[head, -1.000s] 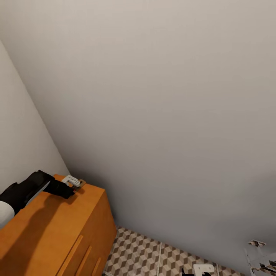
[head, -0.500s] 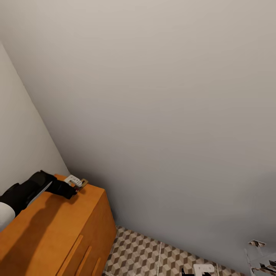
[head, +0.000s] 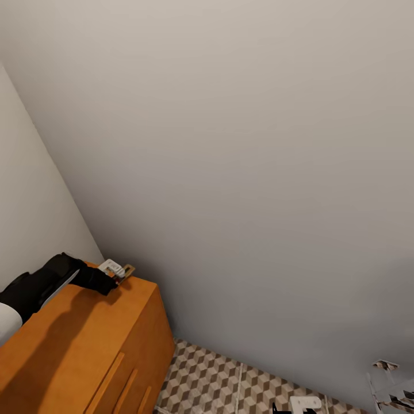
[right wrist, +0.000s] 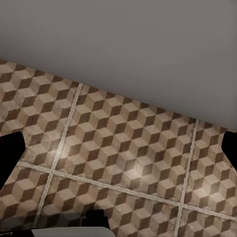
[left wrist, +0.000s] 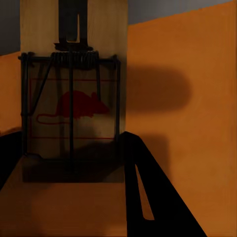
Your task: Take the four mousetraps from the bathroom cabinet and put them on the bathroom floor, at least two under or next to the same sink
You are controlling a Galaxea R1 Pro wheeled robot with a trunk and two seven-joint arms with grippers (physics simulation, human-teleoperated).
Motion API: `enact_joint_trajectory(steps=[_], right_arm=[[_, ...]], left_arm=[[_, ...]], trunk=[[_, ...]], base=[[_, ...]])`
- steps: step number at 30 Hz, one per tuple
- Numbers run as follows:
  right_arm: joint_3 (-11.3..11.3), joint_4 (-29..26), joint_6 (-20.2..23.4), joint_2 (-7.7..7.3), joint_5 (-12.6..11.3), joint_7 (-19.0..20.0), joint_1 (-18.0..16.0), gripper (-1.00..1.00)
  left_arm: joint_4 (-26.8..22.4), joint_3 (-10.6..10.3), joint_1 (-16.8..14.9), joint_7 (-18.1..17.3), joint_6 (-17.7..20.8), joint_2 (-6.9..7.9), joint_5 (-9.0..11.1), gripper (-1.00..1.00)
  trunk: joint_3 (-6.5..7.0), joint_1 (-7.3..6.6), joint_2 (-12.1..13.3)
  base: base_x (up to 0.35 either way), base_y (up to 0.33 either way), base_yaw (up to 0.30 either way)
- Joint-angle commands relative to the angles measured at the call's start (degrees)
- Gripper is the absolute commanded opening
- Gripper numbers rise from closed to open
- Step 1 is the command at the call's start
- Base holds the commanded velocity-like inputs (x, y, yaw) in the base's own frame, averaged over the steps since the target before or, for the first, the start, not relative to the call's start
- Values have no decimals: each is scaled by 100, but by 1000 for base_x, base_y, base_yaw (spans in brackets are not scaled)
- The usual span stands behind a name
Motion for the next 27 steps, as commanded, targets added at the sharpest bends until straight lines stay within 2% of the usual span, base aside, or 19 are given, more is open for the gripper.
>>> enact_joint_trajectory(steps=[1, 10, 27], right_arm=[[50, 2, -14, 1, -44, -18, -4, 100], [50, 2, -14, 1, -43, -18, -4, 100], [50, 2, -13, -2, -44, -18, -4, 100]], left_arm=[[-5, -26, -9, 5, 34, 10, 47, -100], [-4, -46, -8, 4, 30, 19, 47, -100], [8, -56, -7, 5, 26, 20, 47, -100]], trunk=[[-12, 3, -12], [-12, 3, -12], [-12, 3, -12]], base=[[0, 0, 0], [-56, 0, 0], [-322, -24, 0]])
